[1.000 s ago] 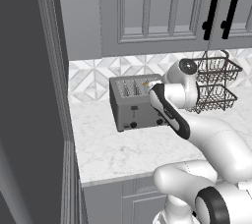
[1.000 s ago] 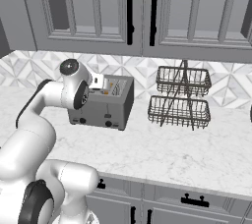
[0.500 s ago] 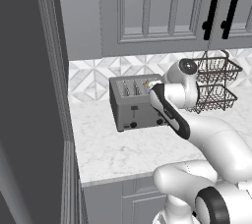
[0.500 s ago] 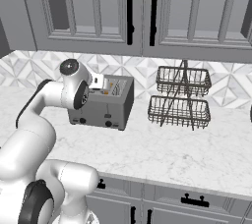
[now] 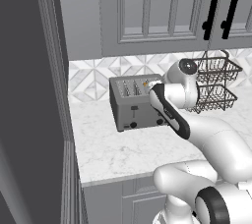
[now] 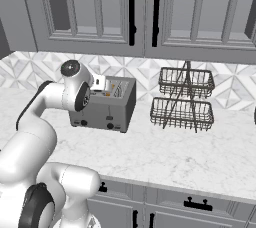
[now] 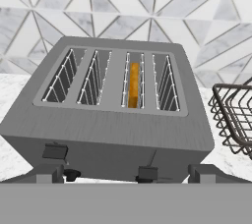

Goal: Start the toaster. Once the lever pops up, take the bread to the plate on the dining counter.

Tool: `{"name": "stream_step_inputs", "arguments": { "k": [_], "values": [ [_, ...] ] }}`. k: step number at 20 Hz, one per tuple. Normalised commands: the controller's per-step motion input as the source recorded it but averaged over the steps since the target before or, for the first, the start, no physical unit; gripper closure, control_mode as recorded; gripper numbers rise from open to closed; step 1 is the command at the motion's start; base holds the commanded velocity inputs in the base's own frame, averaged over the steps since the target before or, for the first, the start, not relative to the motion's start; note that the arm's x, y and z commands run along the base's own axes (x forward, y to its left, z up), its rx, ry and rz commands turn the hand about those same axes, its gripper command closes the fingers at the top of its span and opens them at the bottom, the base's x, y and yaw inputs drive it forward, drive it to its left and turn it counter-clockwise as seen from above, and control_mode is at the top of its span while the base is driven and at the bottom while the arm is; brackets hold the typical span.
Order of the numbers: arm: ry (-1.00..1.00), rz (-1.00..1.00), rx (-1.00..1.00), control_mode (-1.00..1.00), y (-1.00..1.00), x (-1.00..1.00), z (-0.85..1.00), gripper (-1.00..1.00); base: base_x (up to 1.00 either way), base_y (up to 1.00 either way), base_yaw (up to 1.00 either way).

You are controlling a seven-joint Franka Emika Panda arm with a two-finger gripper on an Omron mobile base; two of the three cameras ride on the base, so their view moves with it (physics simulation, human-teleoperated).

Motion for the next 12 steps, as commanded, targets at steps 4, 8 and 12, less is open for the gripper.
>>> {"name": "stream_step_inputs", "arguments": {
  "k": [4,8,12],
  "values": [
    [0.00,0.00,0.00,-1.00,0.00,0.00,0.00,-1.00,0.00,0.00,0.00],
    [0.00,0.00,0.00,-1.00,0.00,0.00,0.00,-1.00,0.00,0.00,0.00],
    [0.00,0.00,0.00,-1.00,0.00,0.00,0.00,-1.00,0.00,0.00,0.00]
  ]
}}
